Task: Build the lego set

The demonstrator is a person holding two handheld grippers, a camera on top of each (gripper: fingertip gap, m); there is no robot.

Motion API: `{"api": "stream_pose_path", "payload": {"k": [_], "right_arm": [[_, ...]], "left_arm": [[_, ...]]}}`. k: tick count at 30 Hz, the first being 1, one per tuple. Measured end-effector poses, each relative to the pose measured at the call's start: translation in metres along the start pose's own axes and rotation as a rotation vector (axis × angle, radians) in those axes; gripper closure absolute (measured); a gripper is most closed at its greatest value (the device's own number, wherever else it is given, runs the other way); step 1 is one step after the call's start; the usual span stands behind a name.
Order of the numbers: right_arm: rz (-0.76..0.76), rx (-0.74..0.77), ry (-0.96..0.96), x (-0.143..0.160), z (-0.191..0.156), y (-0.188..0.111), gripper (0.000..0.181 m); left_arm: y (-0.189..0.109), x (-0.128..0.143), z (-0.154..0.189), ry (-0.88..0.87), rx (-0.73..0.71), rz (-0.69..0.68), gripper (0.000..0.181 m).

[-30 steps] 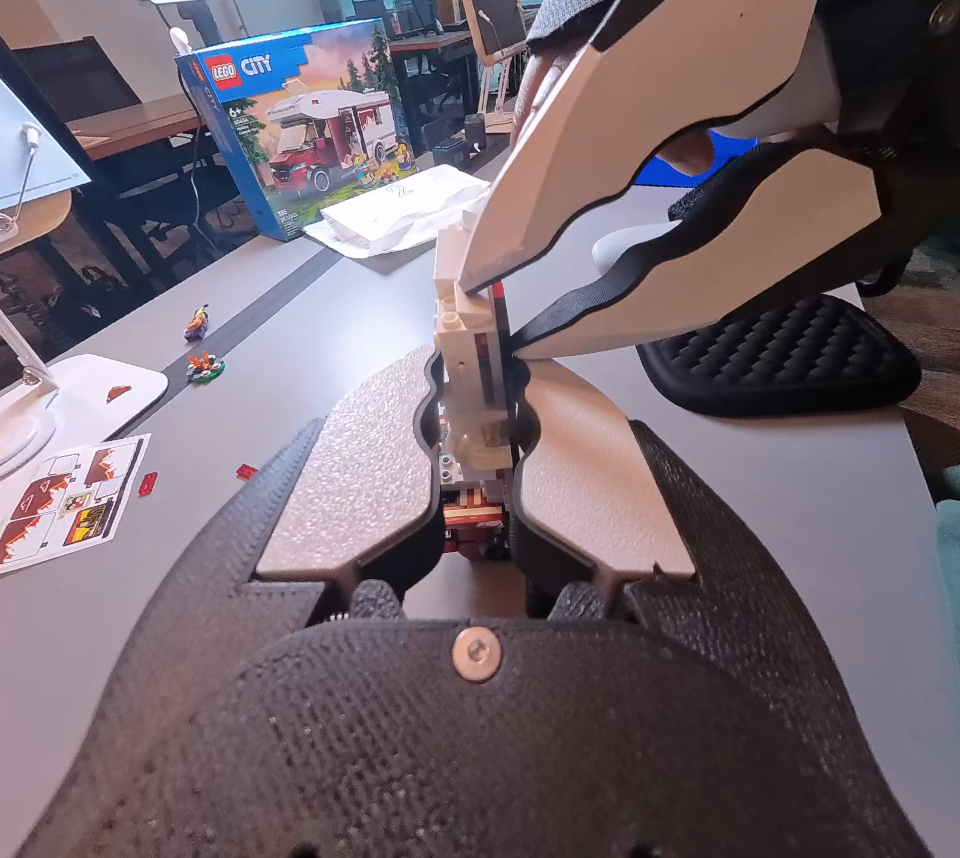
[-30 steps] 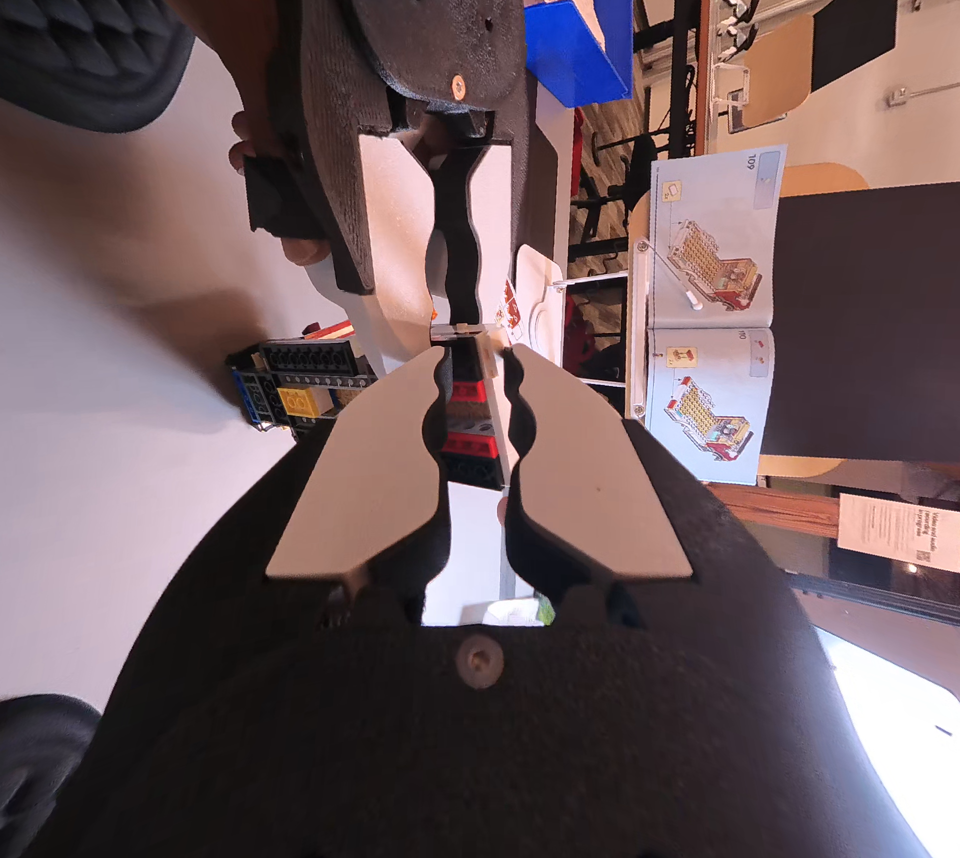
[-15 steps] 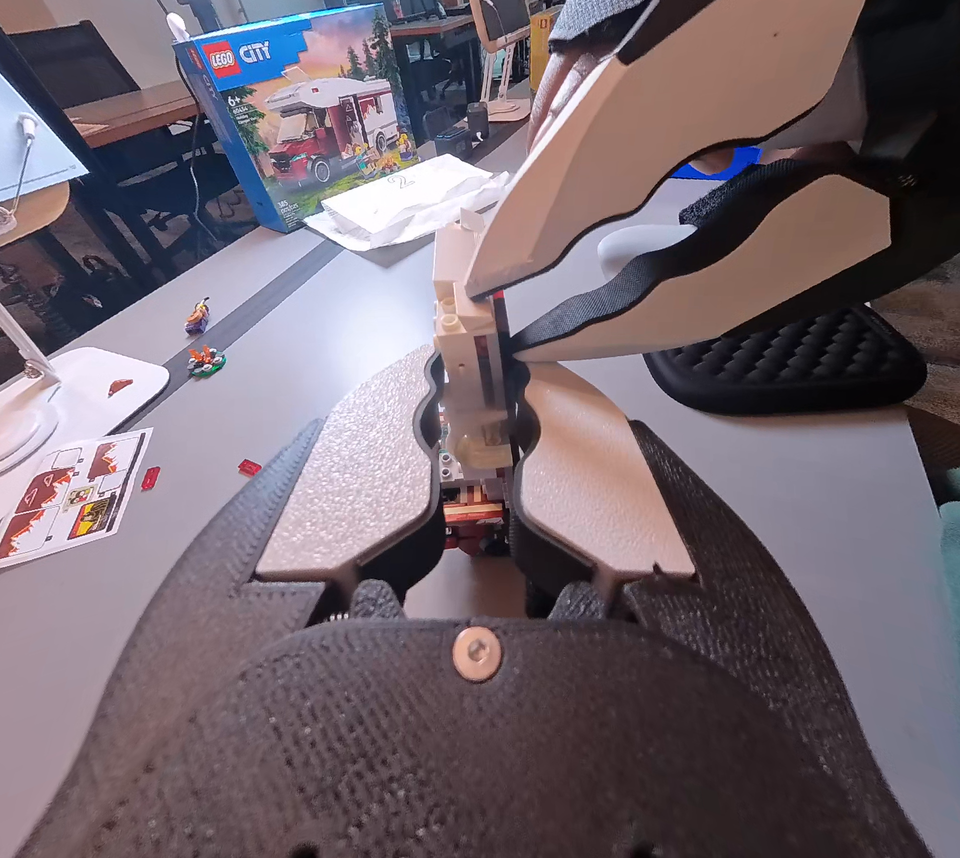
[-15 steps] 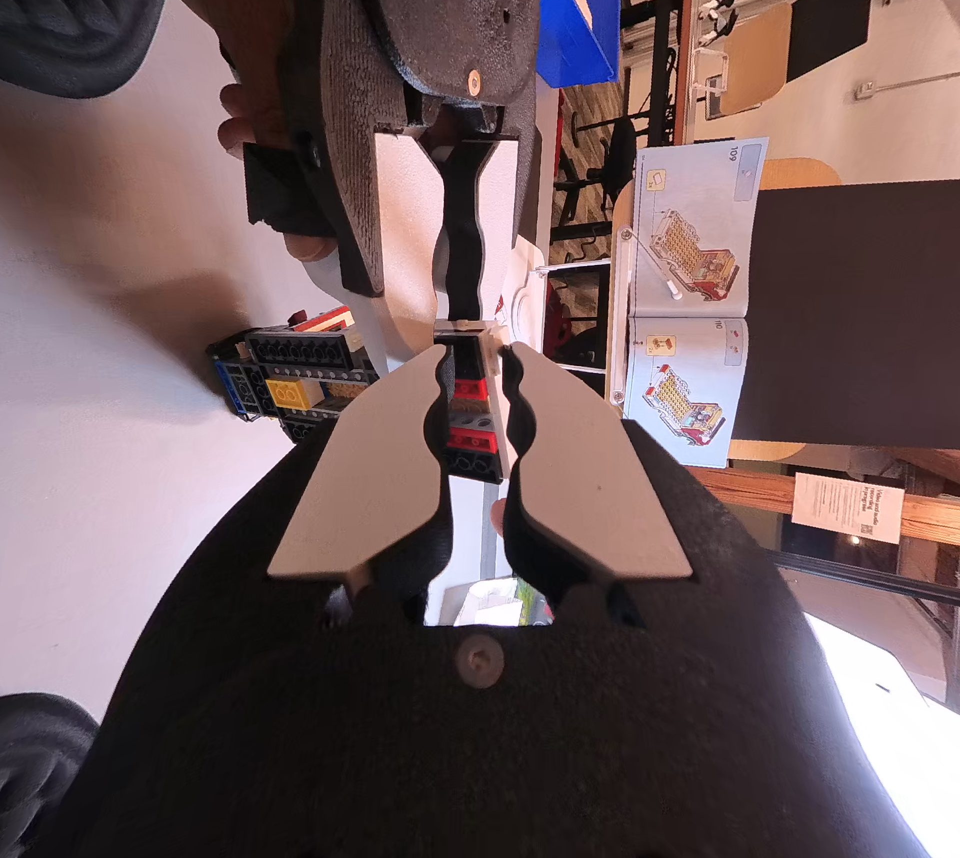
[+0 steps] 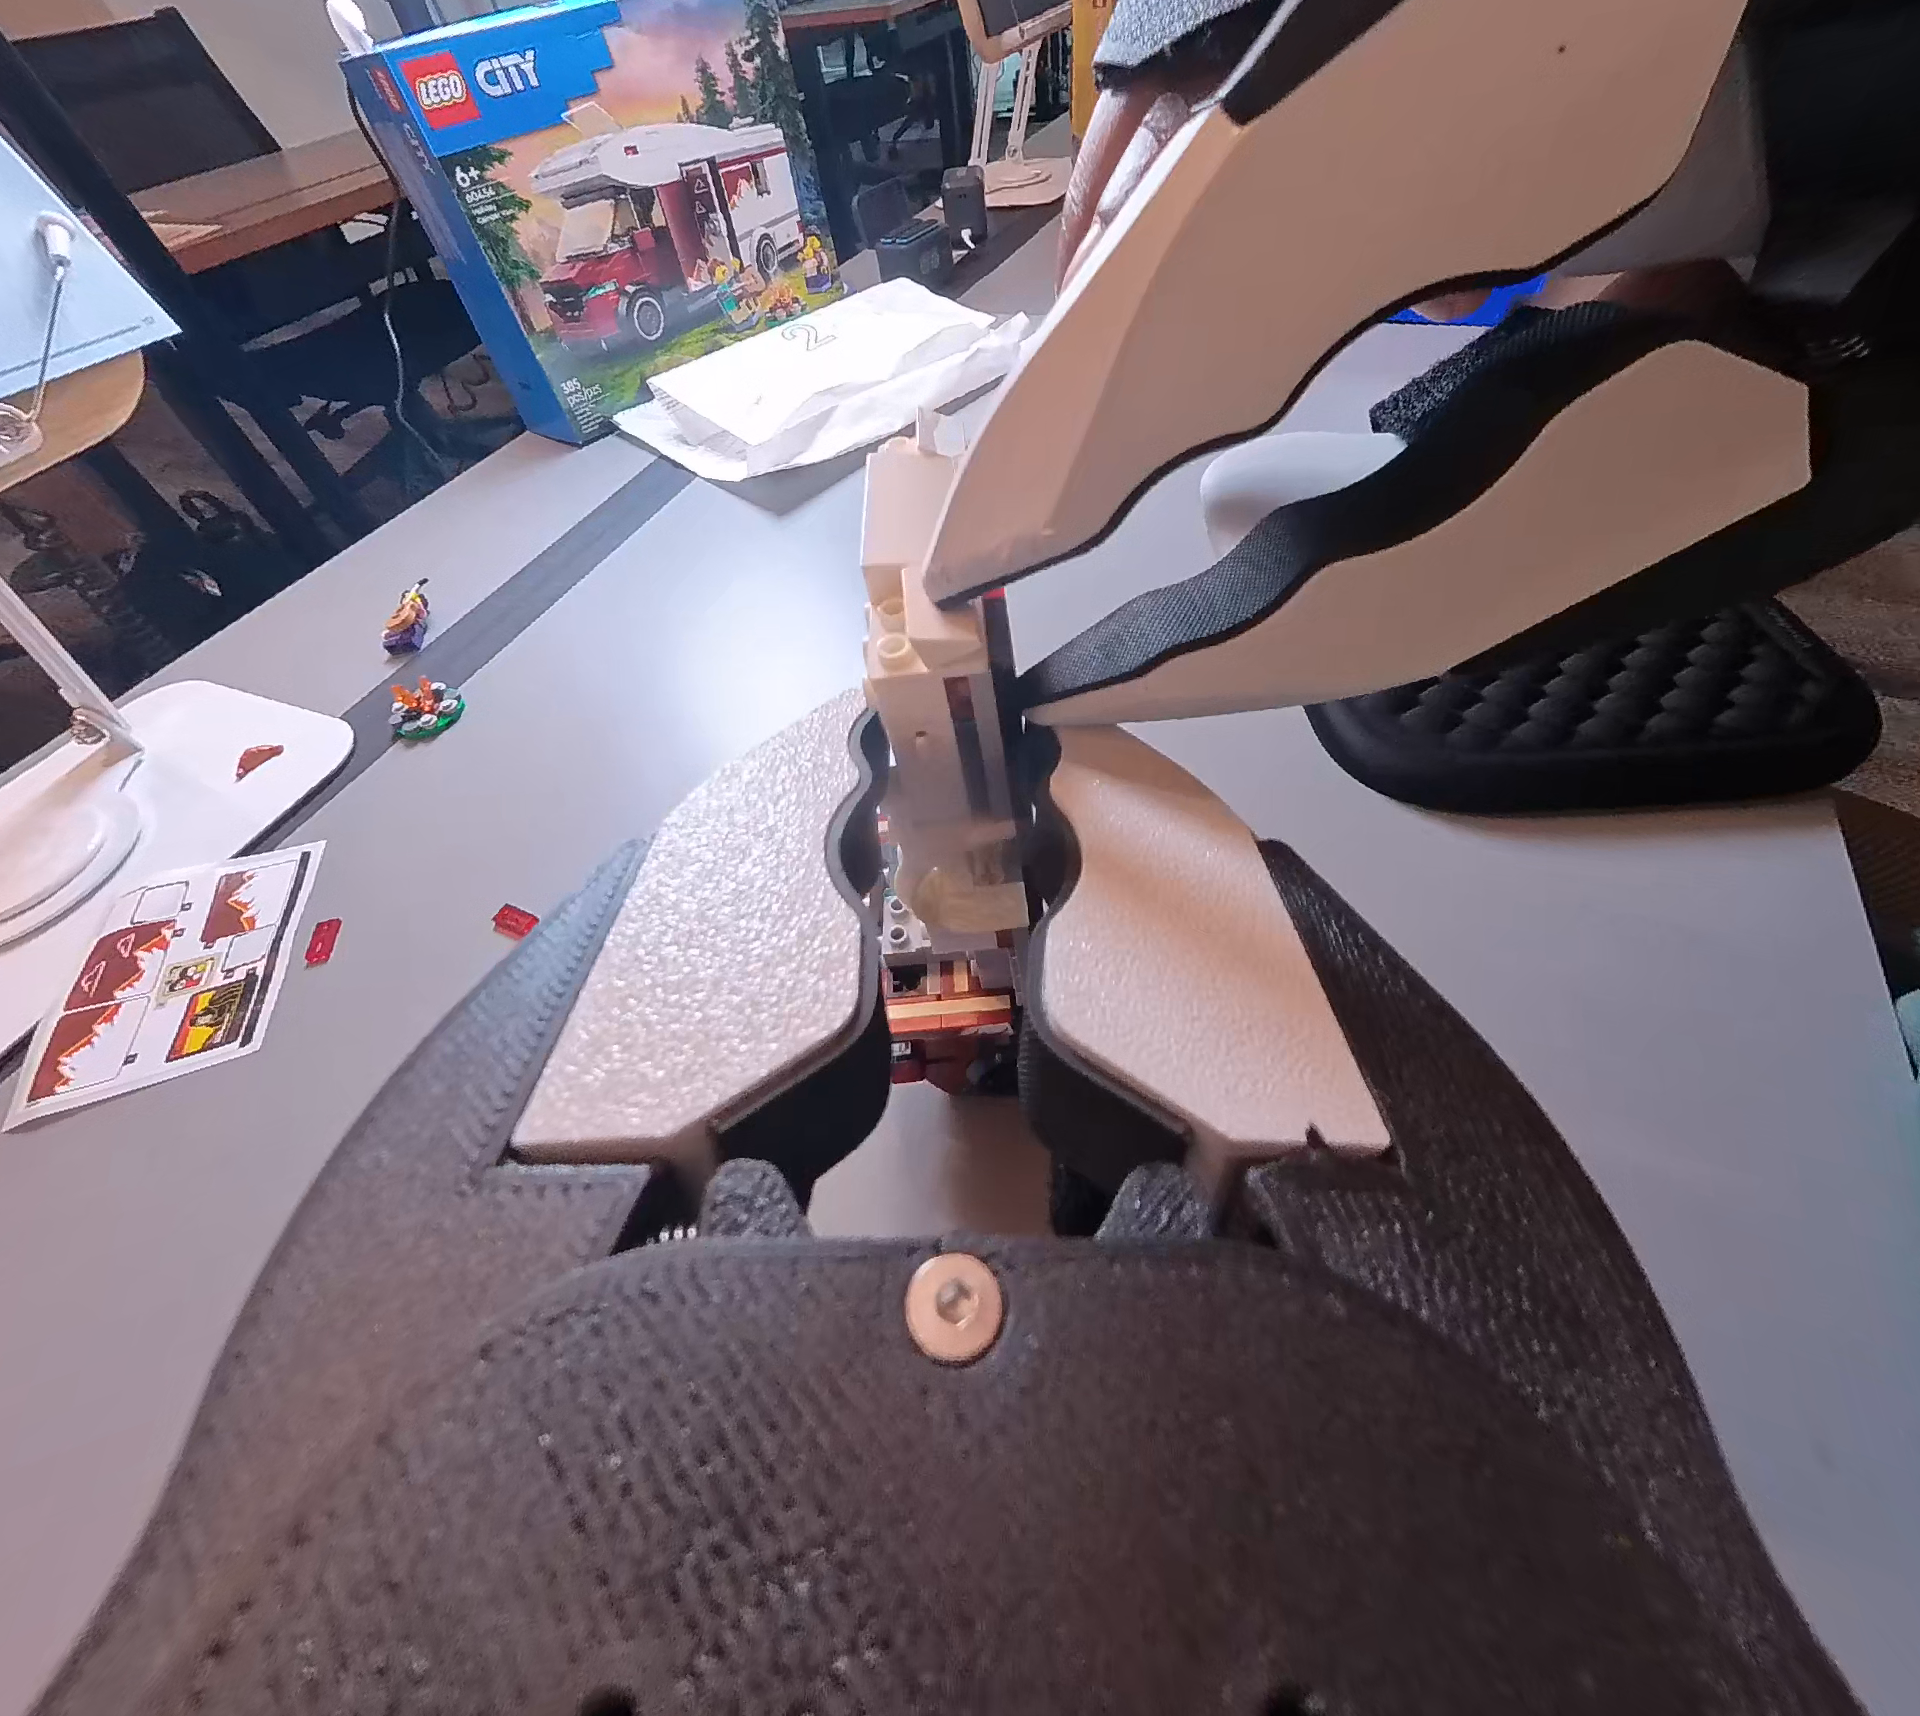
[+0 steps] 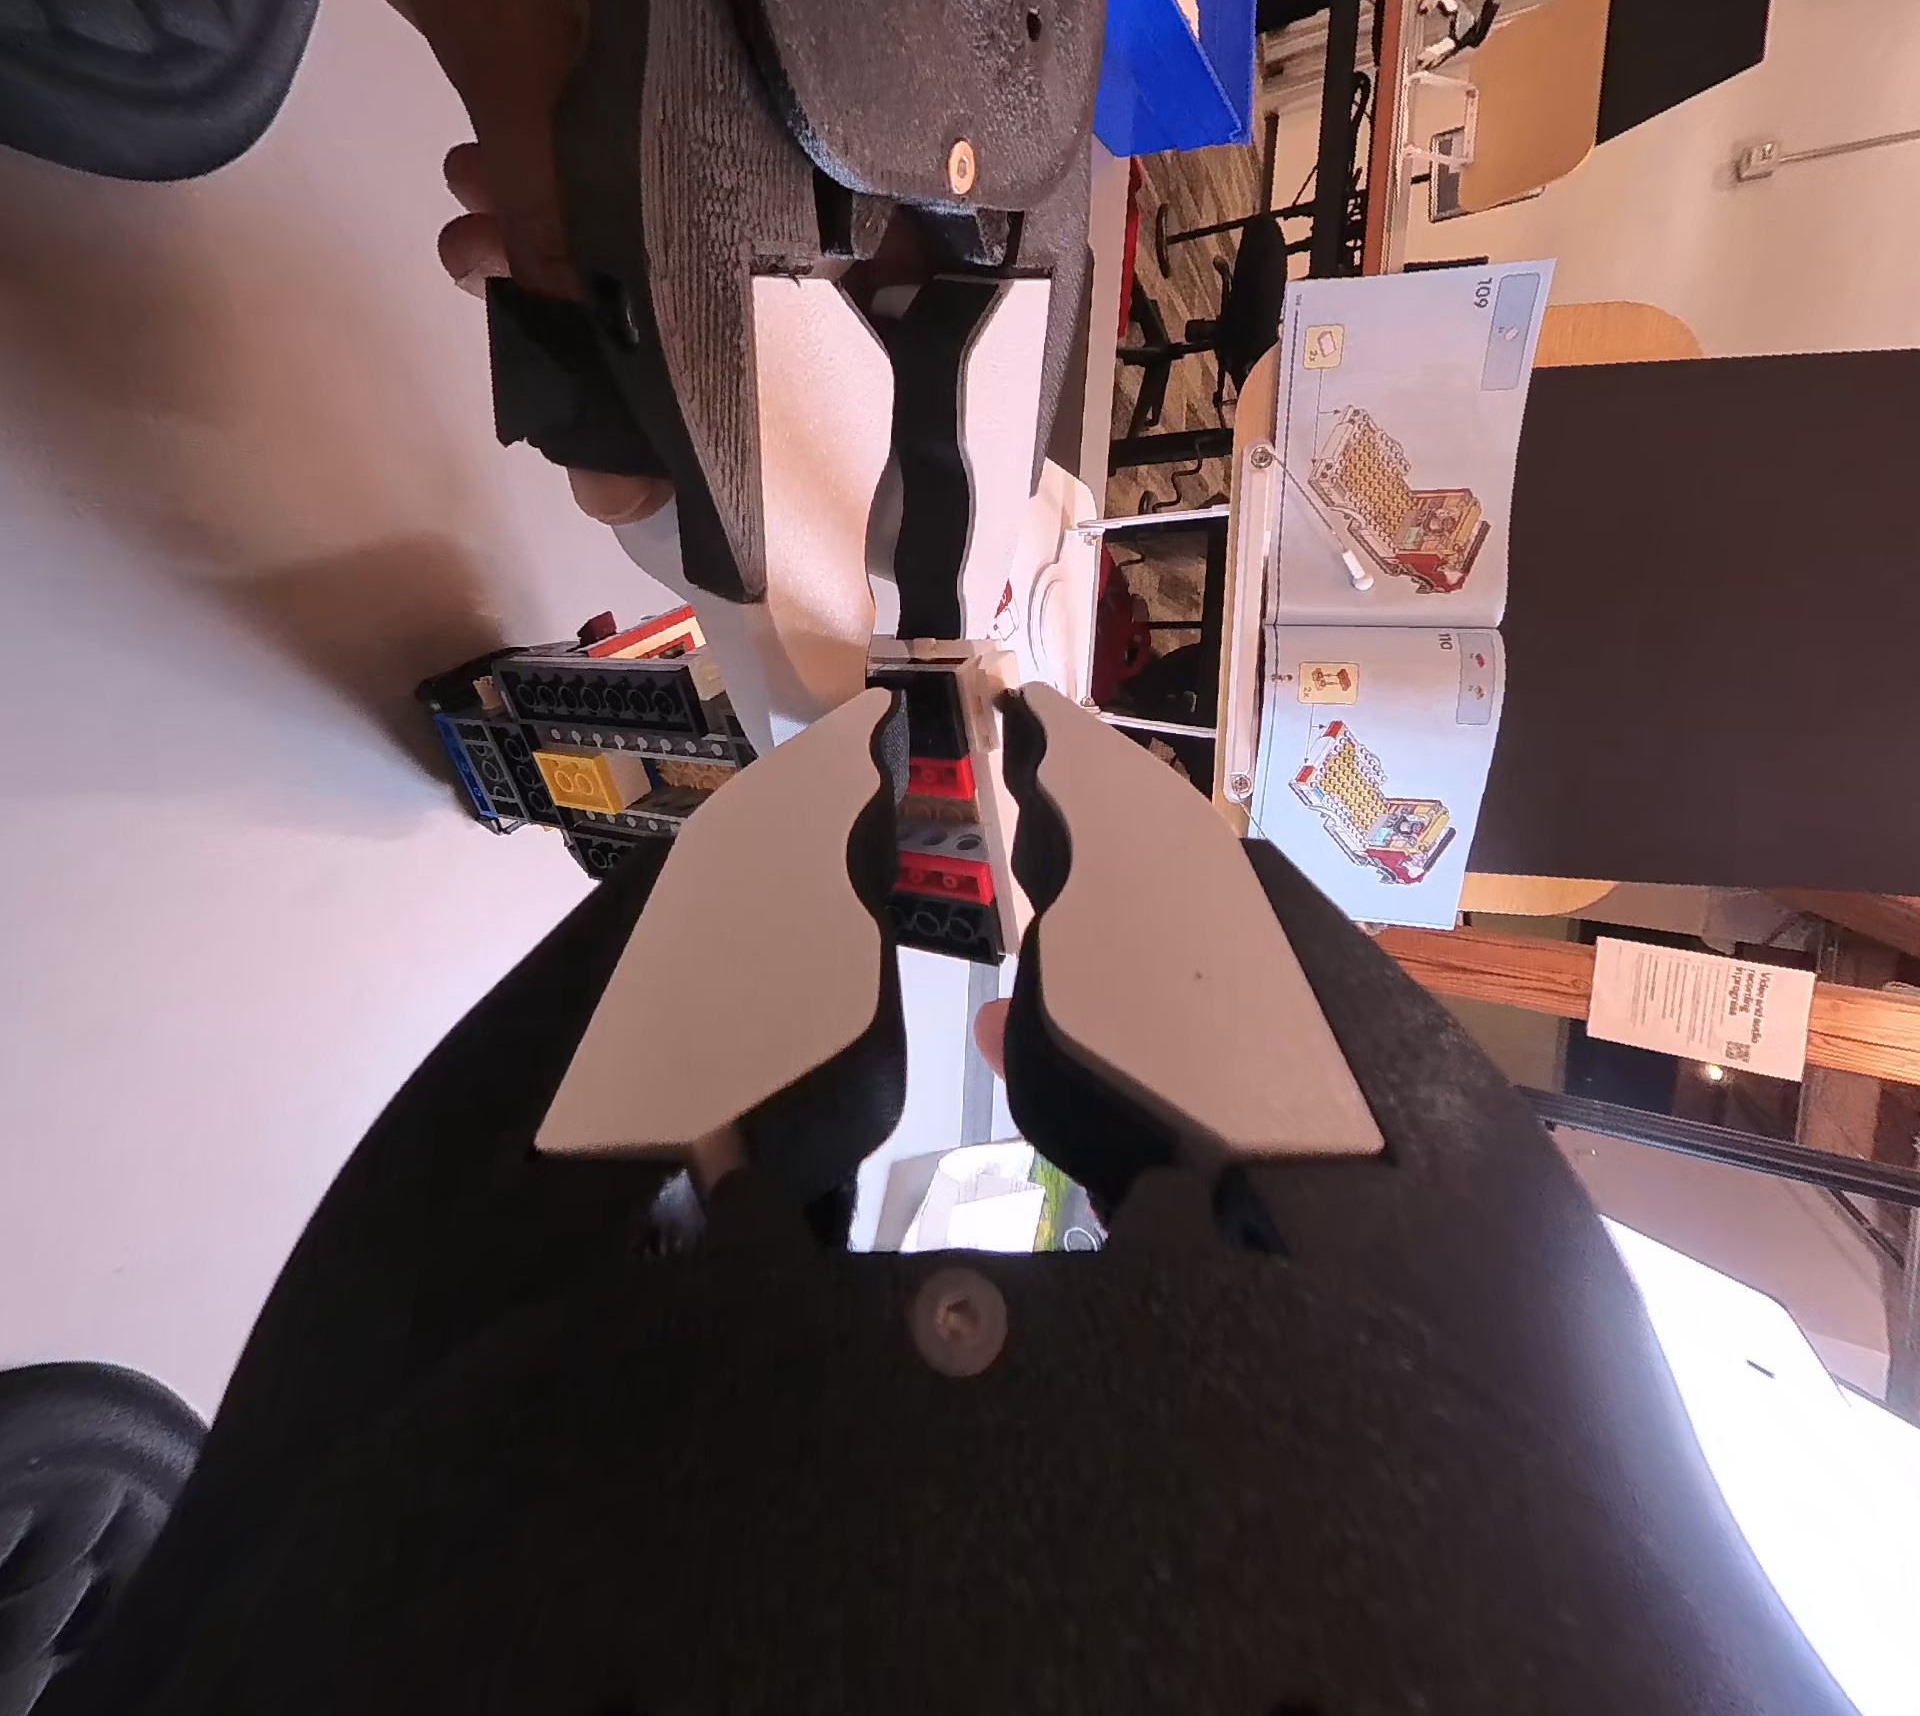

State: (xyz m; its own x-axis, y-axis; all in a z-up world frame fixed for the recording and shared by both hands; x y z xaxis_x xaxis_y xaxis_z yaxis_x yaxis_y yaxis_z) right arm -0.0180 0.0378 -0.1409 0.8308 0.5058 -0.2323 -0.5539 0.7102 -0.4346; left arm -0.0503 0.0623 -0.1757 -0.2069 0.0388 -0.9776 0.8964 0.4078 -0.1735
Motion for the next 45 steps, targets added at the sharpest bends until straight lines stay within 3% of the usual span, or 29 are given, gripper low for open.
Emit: {"api": "stream_pose_path", "payload": {"k": [45], "right_arm": [[-0.042,0.095,0.033,-0.0037,-0.0054,0.0031,0.165]], "left_arm": [[0.0002,0.0004,0.0016,0.029,-0.024,-0.034,0.156]]}}
Point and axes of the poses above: each gripper's, where its closed fingertips meet, y out along the fingers, x out of its underside, z = x × y across the jaws, the point moved 4 cm from there along -y, back along the fingers, and after that the axes turned 4 degrees about z, right-handed, at the moved point
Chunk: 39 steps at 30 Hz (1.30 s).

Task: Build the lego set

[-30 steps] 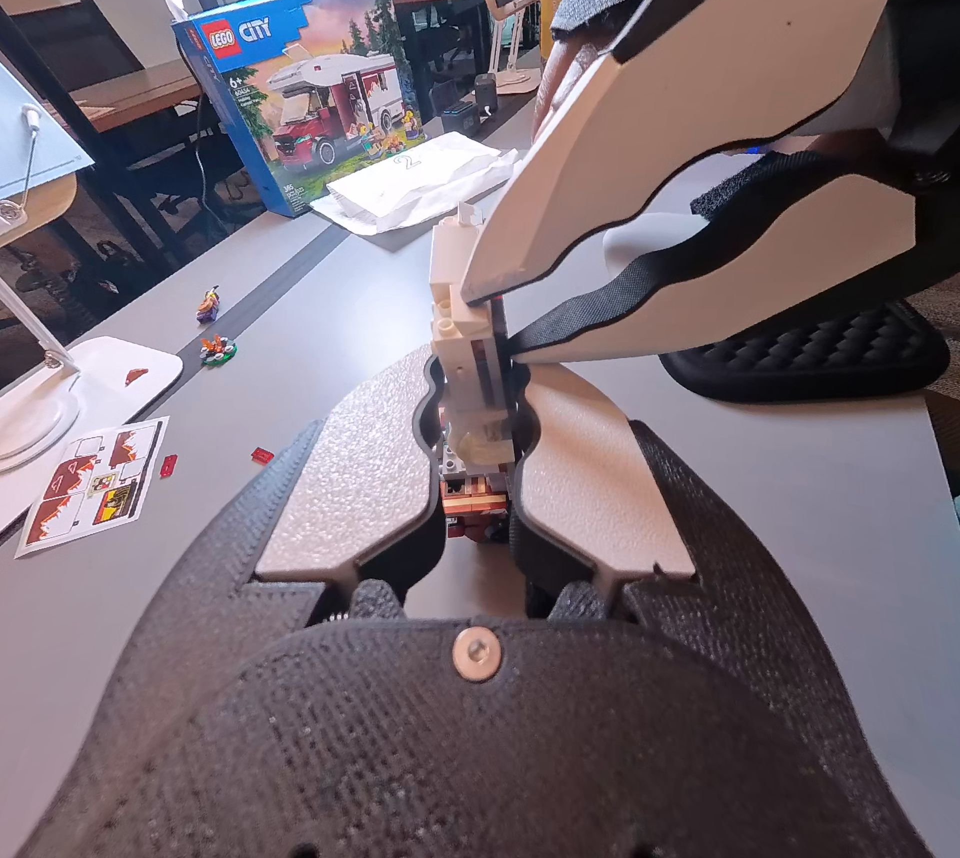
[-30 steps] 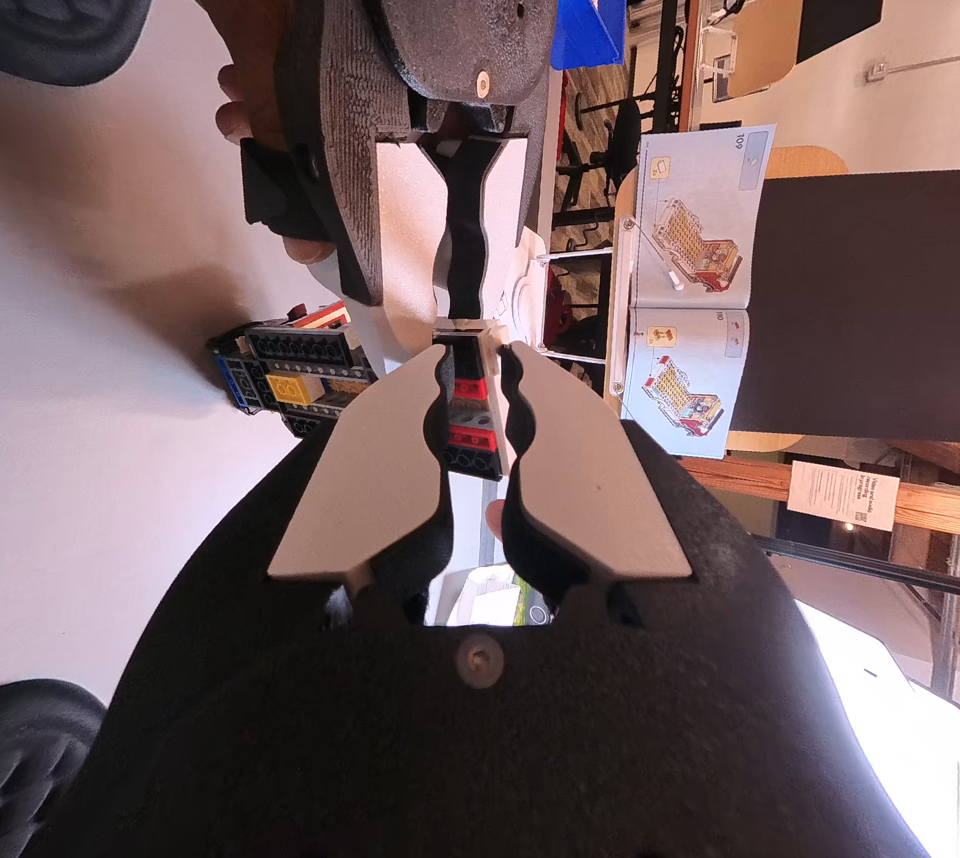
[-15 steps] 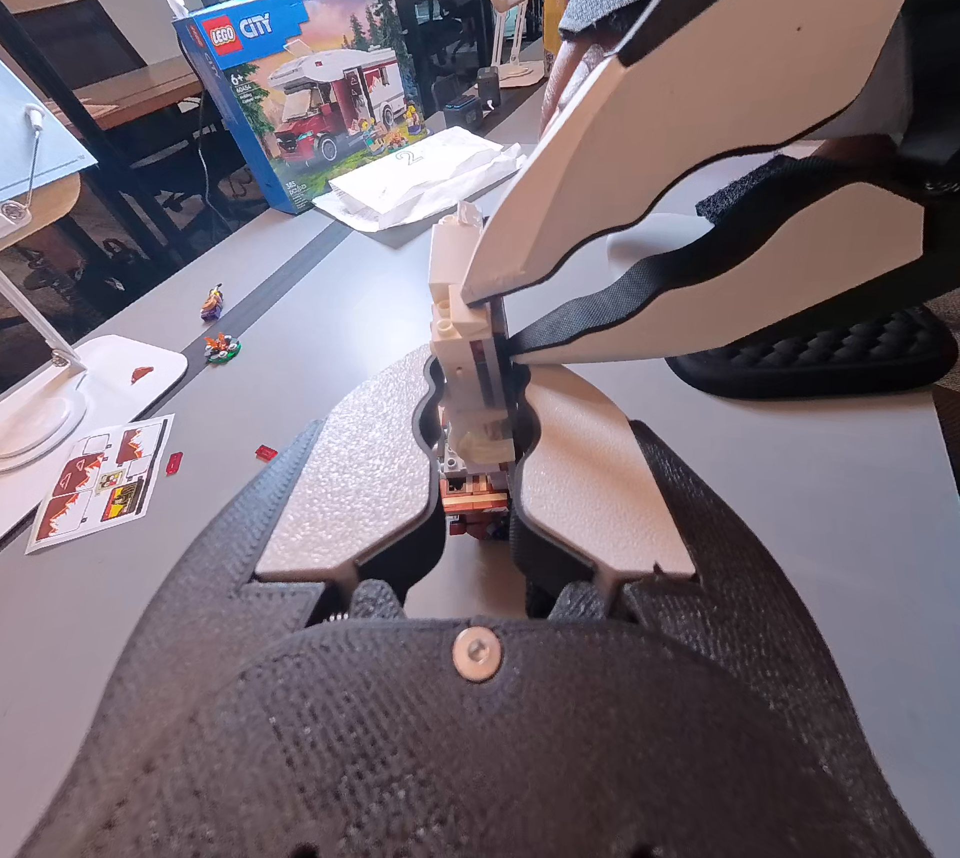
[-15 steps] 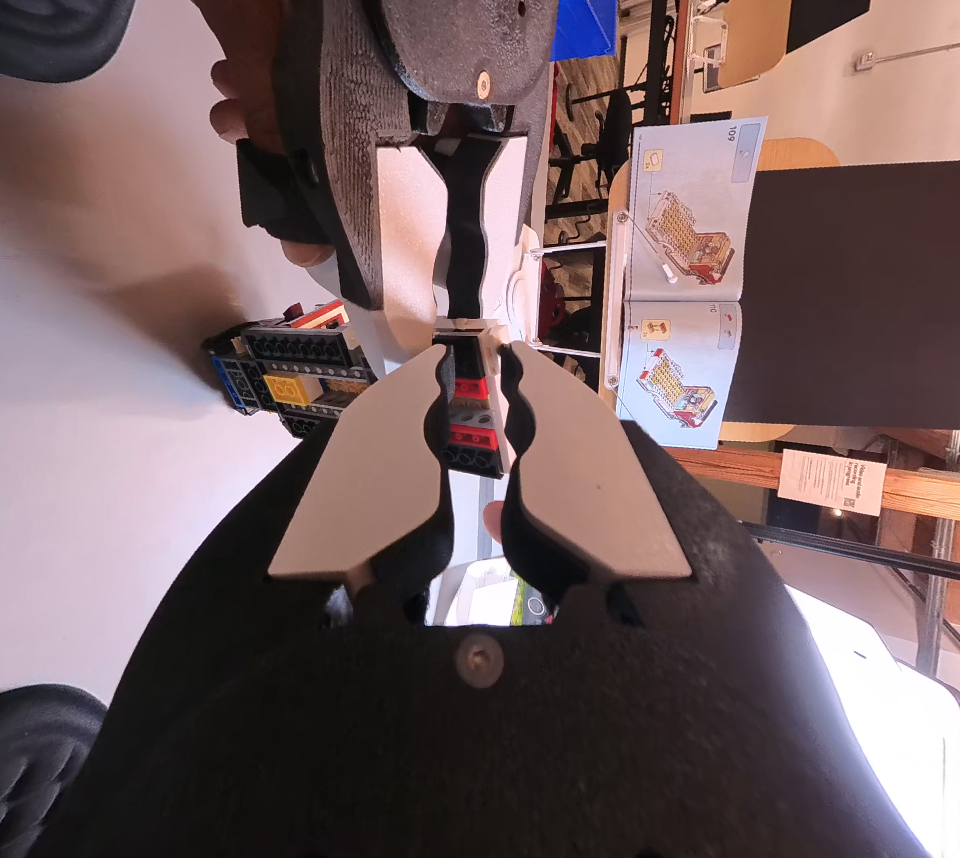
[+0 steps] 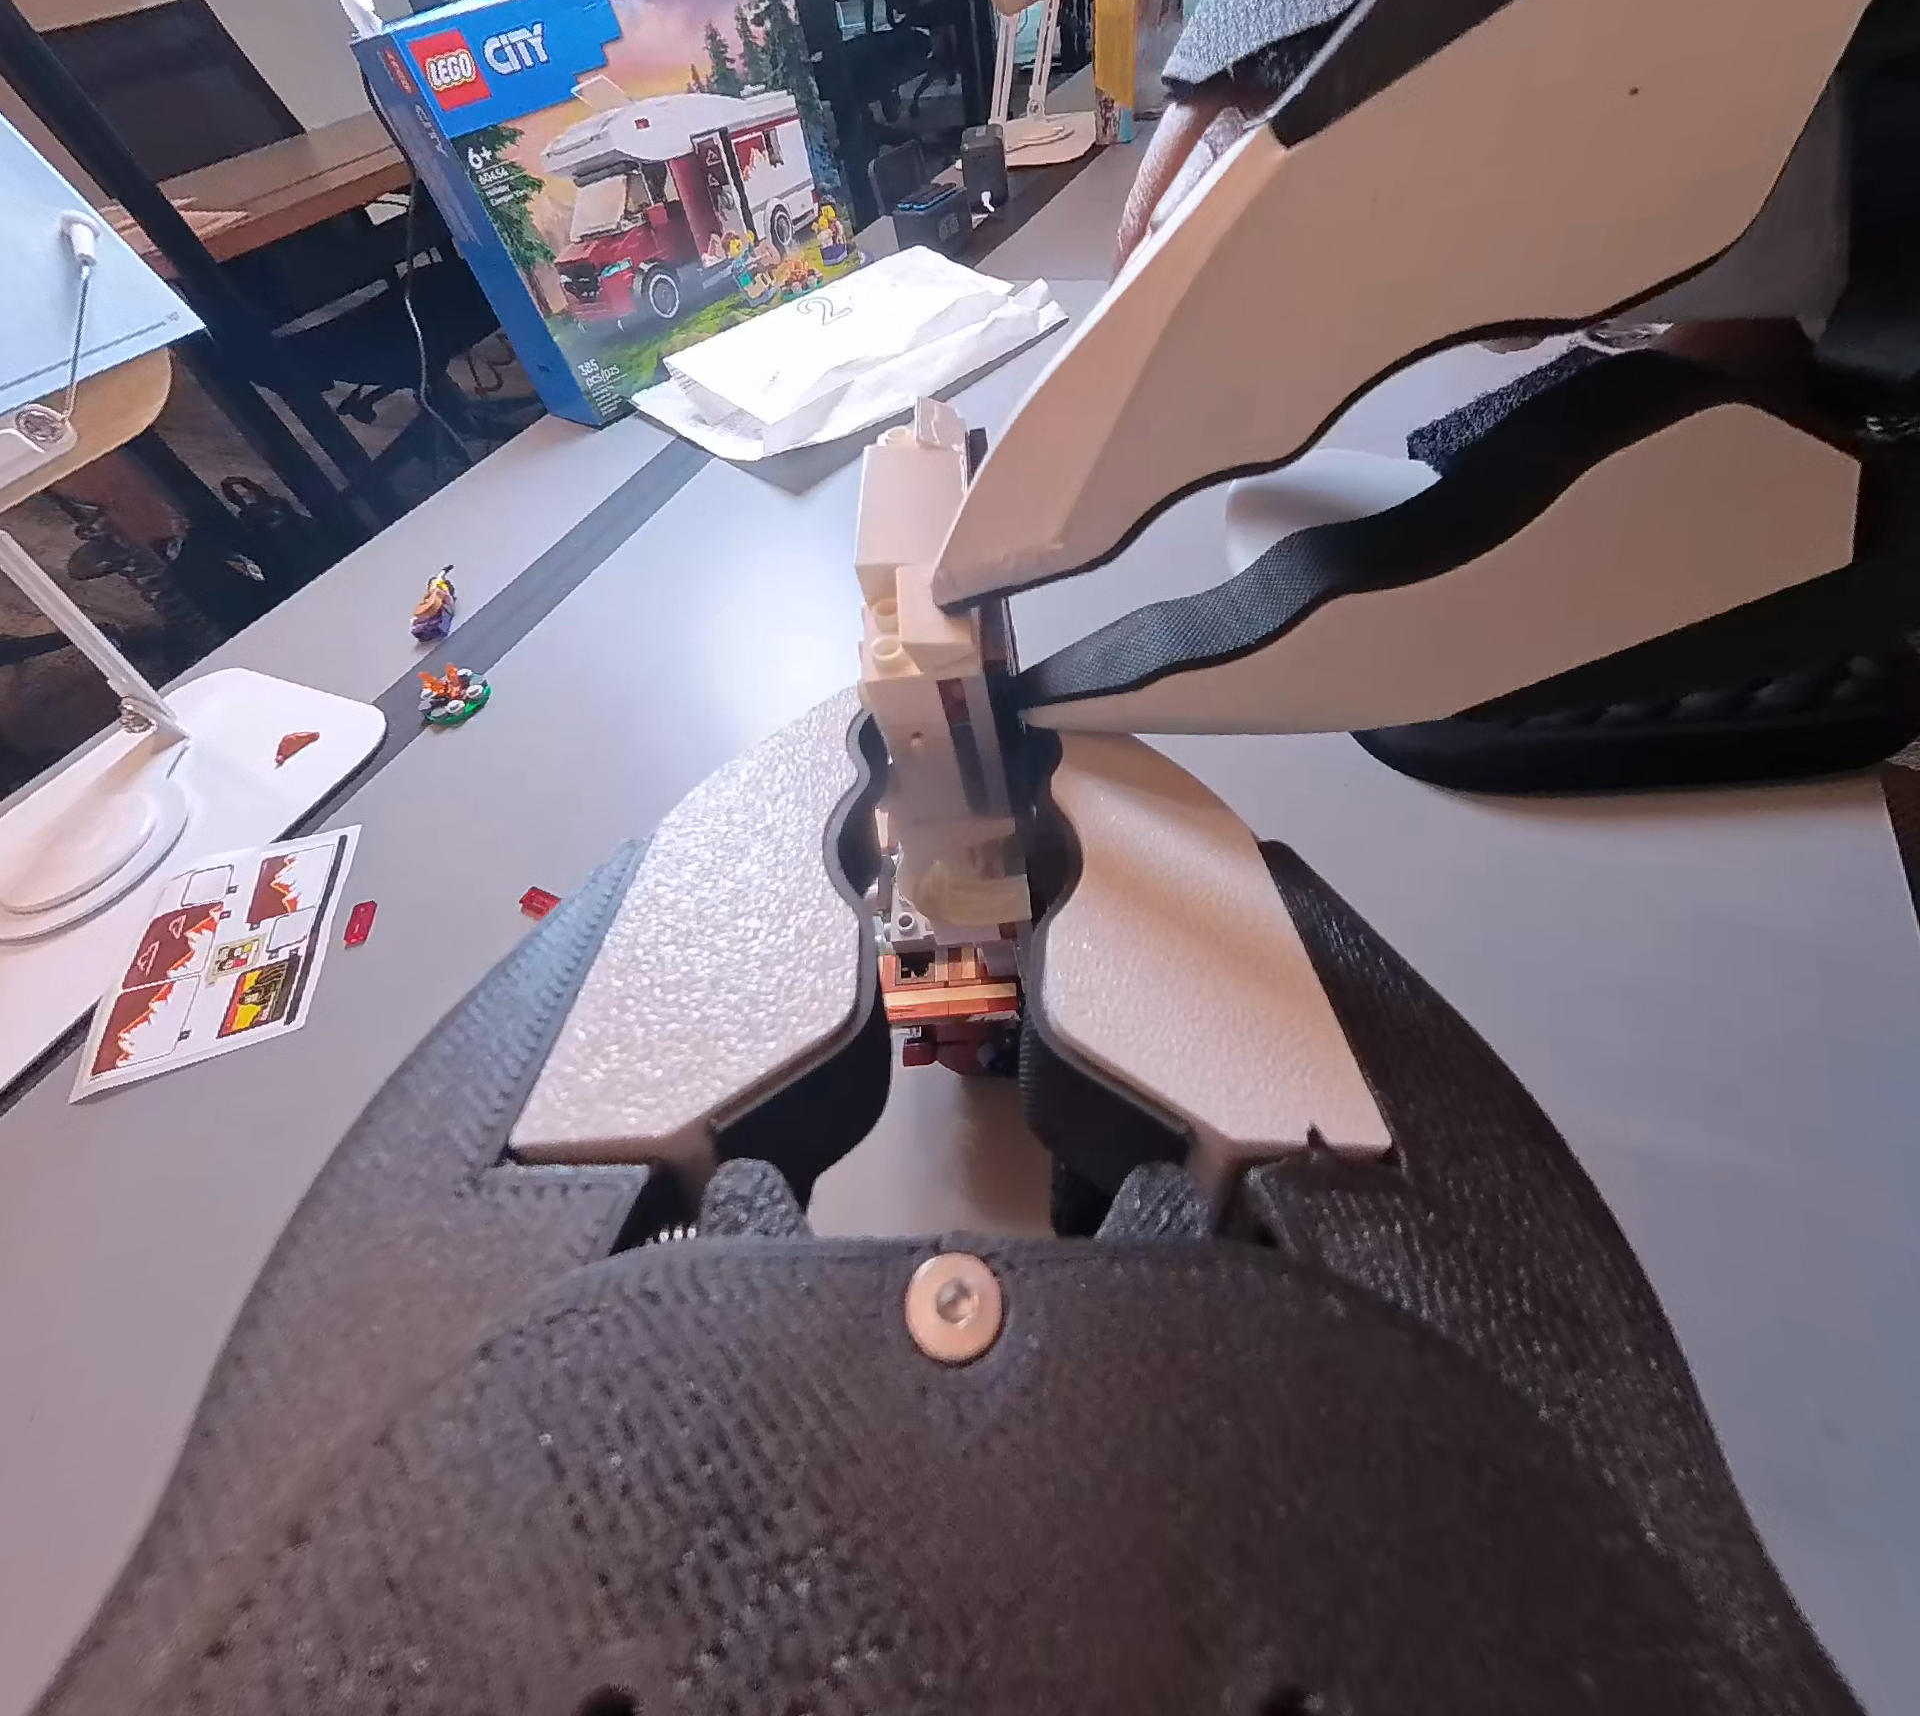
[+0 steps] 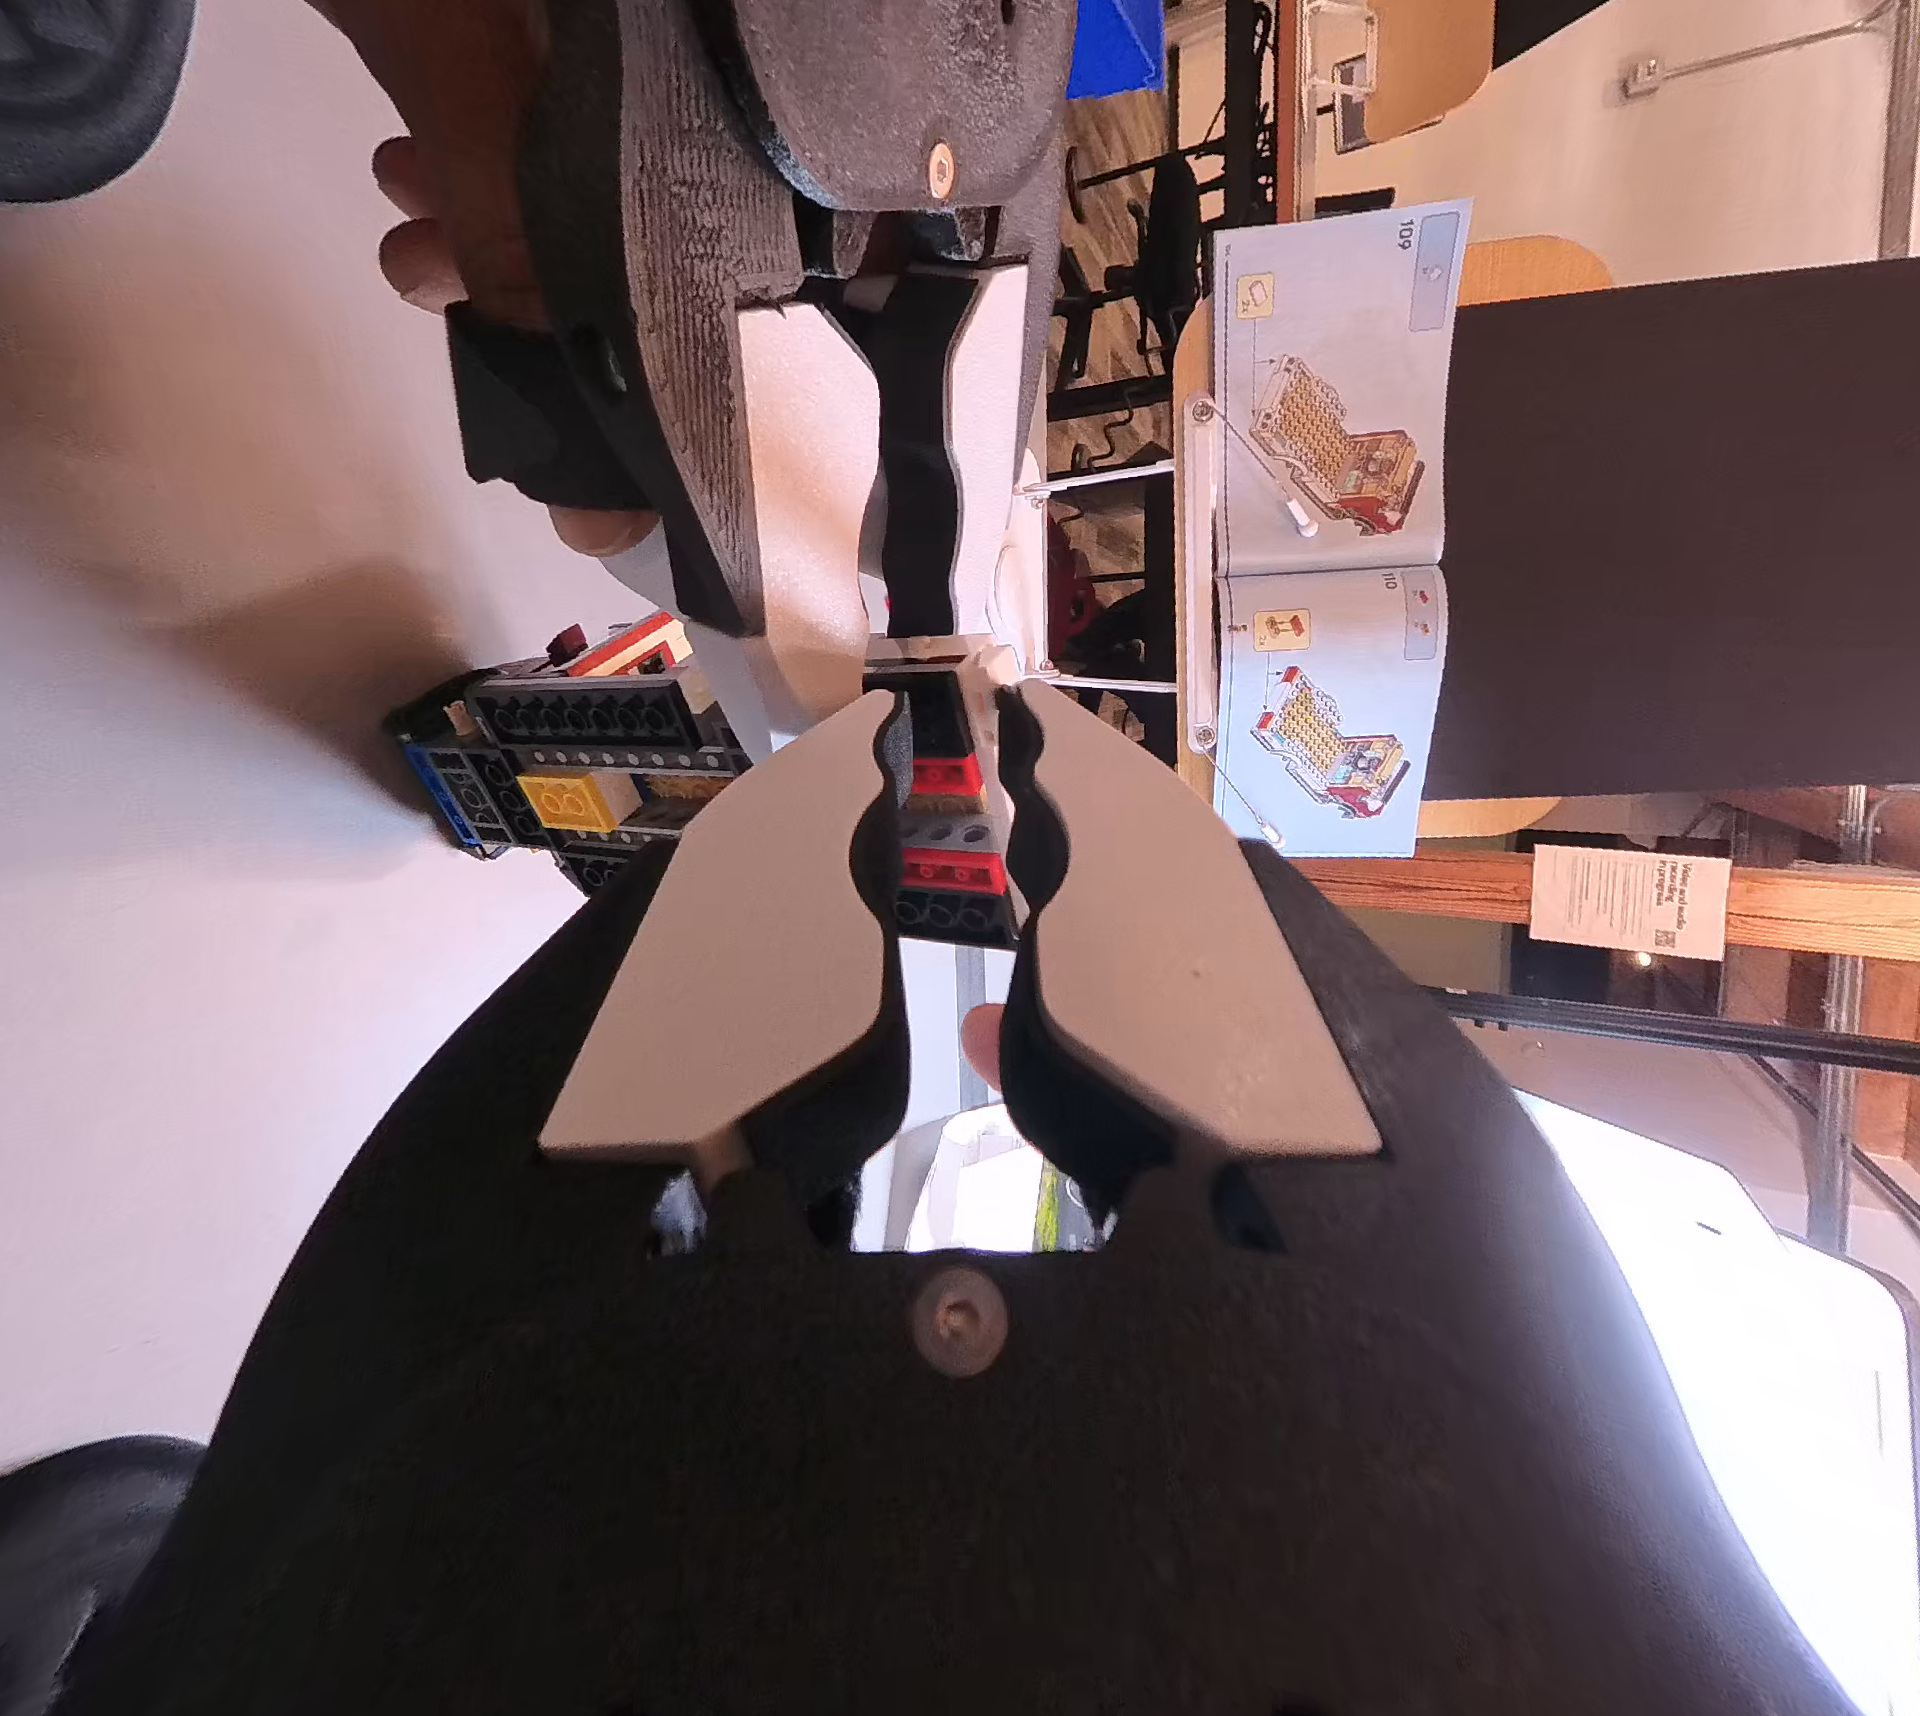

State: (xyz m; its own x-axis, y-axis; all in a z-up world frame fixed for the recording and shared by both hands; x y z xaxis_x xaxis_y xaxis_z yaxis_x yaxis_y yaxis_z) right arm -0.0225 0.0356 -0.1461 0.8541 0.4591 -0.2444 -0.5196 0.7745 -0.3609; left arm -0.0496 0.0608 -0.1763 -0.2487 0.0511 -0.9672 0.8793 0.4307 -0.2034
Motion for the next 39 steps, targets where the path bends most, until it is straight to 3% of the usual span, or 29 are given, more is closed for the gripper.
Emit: {"api": "stream_pose_path", "payload": {"k": [23,24,31,39], "right_arm": [[0.001,0.059,0.051,0.002,-0.001,-0.004,0.166],[0.013,0.070,0.054,-0.001,-0.001,-0.006,0.181],[0.043,0.073,0.069,0.004,0.000,-0.004,0.181],[0.155,-0.041,0.314,0.009,0.007,-0.014,0.170]], "left_arm": [[0.000,0.000,0.000,0.010,-0.013,-0.006,0.156],[0.000,0.000,0.000,0.010,-0.014,-0.007,0.156],[0.002,0.000,-0.002,0.006,-0.004,-0.006,0.155],[0.003,-0.001,-0.001,-0.008,0.004,0.019,0.156]]}}
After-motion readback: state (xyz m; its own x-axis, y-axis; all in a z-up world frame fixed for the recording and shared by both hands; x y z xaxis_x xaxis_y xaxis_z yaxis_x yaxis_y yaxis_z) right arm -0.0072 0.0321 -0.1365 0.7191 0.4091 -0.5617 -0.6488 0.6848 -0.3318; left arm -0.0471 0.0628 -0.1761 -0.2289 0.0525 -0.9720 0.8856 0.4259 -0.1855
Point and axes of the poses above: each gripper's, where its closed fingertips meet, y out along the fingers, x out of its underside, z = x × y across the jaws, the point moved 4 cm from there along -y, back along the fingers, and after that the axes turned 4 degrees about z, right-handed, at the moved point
